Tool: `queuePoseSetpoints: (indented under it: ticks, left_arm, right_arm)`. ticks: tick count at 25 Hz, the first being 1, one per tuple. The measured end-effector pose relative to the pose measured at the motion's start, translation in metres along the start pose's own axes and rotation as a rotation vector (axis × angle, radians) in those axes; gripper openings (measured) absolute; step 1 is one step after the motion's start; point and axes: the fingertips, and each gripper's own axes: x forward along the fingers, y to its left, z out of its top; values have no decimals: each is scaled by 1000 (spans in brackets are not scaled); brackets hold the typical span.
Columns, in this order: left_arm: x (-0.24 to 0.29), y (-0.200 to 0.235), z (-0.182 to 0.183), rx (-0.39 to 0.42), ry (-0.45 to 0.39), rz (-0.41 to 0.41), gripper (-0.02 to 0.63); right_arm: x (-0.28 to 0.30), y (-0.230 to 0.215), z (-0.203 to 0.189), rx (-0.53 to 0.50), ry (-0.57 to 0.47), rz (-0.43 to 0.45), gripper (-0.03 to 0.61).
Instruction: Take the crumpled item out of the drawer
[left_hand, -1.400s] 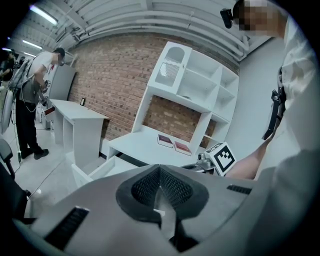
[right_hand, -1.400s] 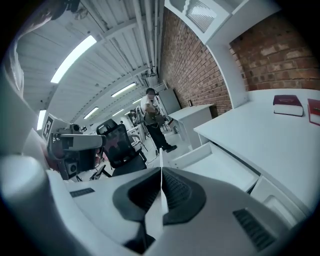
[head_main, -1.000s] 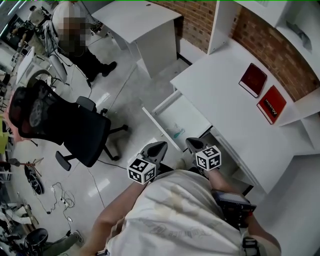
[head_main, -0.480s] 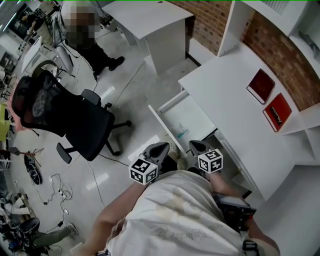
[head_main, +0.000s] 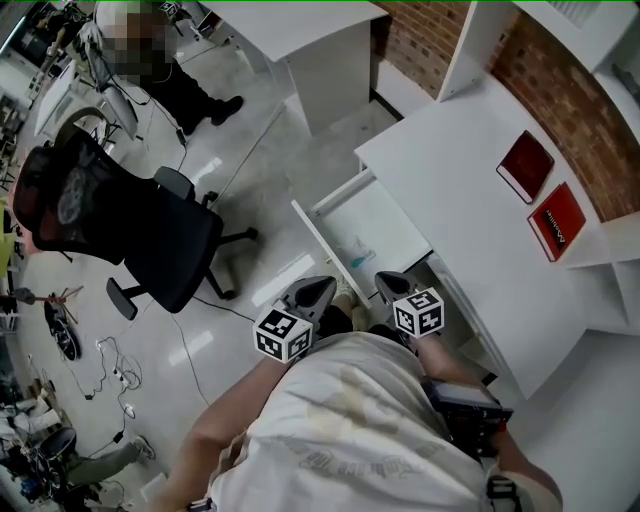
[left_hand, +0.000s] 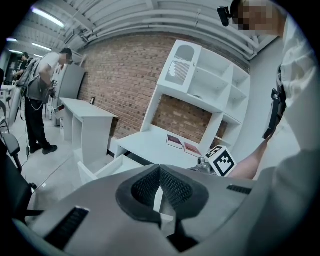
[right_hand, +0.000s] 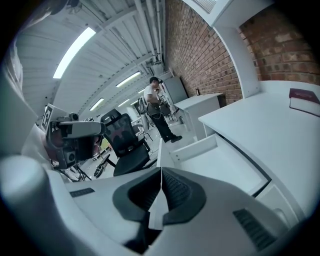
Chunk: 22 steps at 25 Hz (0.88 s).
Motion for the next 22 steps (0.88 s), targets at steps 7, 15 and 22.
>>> queuePoseSetpoints:
  ticks: [7, 15, 22]
  left_arm:
    - [12, 13, 3, -18, 21, -11, 20]
    - [23, 33, 4, -44, 45, -12, 20]
    - [32, 48, 1, -69, 60, -17, 20]
  right_arm:
    - [17, -12, 9, 2, 32, -4, 25]
    - [40, -29, 5, -29, 104, -25, 25]
    - [59, -38, 0, -49, 158, -37, 25]
